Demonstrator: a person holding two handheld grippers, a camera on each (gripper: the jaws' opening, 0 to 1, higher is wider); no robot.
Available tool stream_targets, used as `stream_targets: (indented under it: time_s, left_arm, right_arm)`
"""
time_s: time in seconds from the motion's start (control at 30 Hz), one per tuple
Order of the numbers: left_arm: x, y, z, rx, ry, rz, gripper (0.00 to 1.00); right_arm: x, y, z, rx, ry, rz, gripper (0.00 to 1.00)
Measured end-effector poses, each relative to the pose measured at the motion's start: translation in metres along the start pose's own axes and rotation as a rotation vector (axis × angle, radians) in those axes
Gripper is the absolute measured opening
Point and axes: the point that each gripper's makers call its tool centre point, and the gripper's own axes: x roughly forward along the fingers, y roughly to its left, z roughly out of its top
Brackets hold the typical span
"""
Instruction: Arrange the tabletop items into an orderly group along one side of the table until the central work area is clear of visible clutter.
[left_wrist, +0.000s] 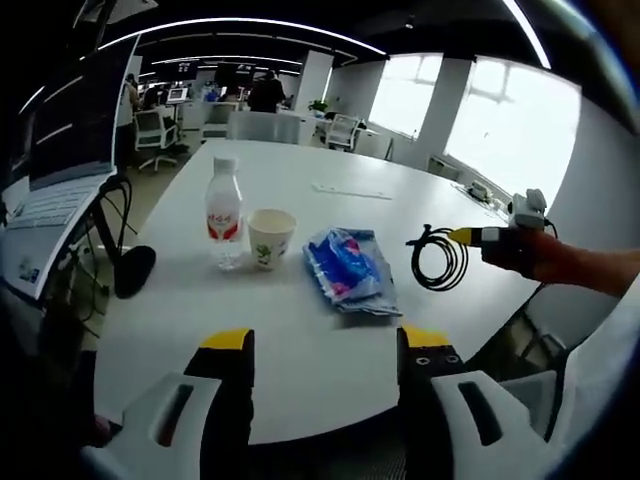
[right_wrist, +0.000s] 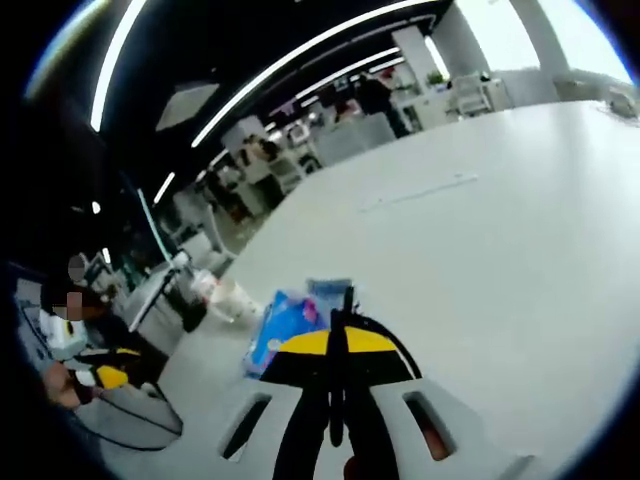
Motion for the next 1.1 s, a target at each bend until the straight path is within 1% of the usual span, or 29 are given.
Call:
stream_targets:
  time_s: [0.13,0.2,0.33,0.47,0.53,0.6,0.63,0.73,0.77,0.83,0.93,1.1]
  left_arm:
    - [0.002,0.001,0.001,-0.004,-0.003,0.002,0.57]
    - [0.002,0.000,0.003,-0.004,-0.006,0.002,0.57]
    - [0.002,-0.001,0.004,0.006,-0.001,-0.002,0.57]
    - [0.001,0.002,0.004,0.005,-0.003,0.004,0.57]
    - [0.001,0.003,0.004,0.002,-0.004,0.007,0.56]
    - [0.000,0.002,0.004,0.001,-0.005,0.008,0.56]
    - [0.000,0.002,0.004,0.002,-0.005,0.008,0.56]
    - [0.000,0.003,0.005,-0.001,-0.009,0.011,0.56]
    - [0.000,0.003,0.006,-0.004,-0.011,0.013,0.56]
    - [0.000,0.004,0.006,-0.006,-0.014,0.016,0.56]
    - [0.000,0.003,0.008,-0.010,-0.020,0.018,0.57]
    - [0.000,0.003,0.010,-0.014,-0.022,0.023,0.57]
  right_arm:
    - [-0.006,0.003,-0.005,0.008,-0.002,0.004,0.00]
    - [-0.007,0.001,-0.008,0.010,0.002,0.000,0.00]
    - [-0.002,-0.011,-0.017,0.021,0.022,-0.018,0.00]
    - [0.003,-0.020,-0.019,0.036,0.023,-0.033,0.00]
    - [0.005,-0.026,-0.019,0.008,0.032,-0.055,0.00]
    - [0.006,-0.035,-0.024,-0.064,0.073,-0.094,0.00]
    - [0.009,-0.041,-0.024,-0.079,0.081,-0.105,0.00]
    - [0.012,-0.049,-0.029,-0.112,0.113,-0.121,0.00]
    - [0.016,-0.058,-0.032,-0.129,0.129,-0.129,0.00]
    - [0.018,-0.064,-0.037,-0.135,0.148,-0.147,0.00]
    - [0.021,-0.070,-0.041,-0.127,0.154,-0.152,0.00]
    - [0.021,-0.073,-0.047,-0.133,0.174,-0.164,0.01]
